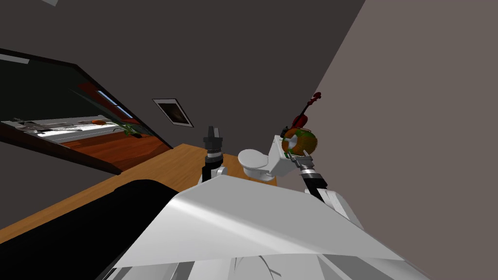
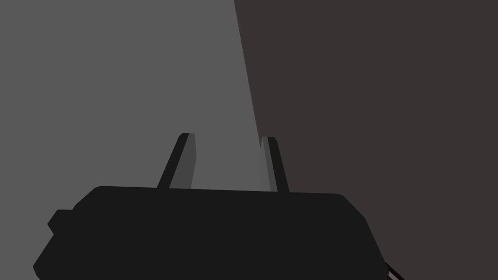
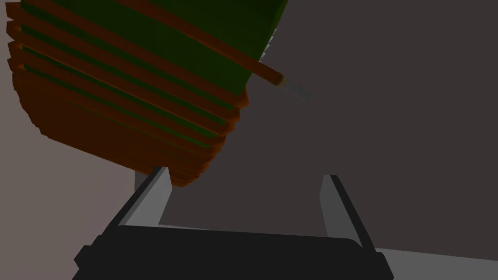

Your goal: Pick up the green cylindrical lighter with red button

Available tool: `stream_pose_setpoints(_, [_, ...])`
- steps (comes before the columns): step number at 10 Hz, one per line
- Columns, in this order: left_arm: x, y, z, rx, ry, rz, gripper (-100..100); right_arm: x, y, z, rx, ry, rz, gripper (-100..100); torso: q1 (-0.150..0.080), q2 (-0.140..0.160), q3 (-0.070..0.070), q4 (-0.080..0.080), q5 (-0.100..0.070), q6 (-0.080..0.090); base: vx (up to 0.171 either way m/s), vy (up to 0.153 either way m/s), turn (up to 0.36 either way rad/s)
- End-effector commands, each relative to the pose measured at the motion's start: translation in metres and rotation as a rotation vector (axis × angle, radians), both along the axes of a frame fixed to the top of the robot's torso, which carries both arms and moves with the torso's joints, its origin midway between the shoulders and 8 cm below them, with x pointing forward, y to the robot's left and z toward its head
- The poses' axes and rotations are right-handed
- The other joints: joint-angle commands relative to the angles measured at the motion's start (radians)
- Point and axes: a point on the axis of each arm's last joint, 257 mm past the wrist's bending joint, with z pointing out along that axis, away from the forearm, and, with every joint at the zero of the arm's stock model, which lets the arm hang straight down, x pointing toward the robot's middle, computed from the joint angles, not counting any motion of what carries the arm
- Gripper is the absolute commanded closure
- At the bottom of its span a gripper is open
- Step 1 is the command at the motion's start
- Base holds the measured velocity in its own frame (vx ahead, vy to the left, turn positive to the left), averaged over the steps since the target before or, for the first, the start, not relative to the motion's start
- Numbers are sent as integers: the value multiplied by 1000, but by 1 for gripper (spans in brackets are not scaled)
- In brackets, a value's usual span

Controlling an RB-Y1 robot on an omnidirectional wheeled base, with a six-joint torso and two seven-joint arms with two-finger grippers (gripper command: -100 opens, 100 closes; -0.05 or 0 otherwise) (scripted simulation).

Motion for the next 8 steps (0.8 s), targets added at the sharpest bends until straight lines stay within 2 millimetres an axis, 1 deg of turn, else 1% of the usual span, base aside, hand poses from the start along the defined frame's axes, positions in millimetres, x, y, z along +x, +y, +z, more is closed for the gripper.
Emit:
stream_pose_setpoints(1, [0,0,0,0,0,0,0,2,-2,-9,-58,17,-11,-100,0,0,0,0,0,0,-29,7,-3])
stream_pose_setpoints(4, [0,0,0,0,0,0,0,8,-6,-26,-168,47,-32,-100,0,1,1,0,0,0,-60,13,4])
stream_pose_setpoints(8, [0,0,0,0,0,0,0,16,-4,-46,-270,77,-56,-100,1,1,1,0,0,0,-56,18,8])
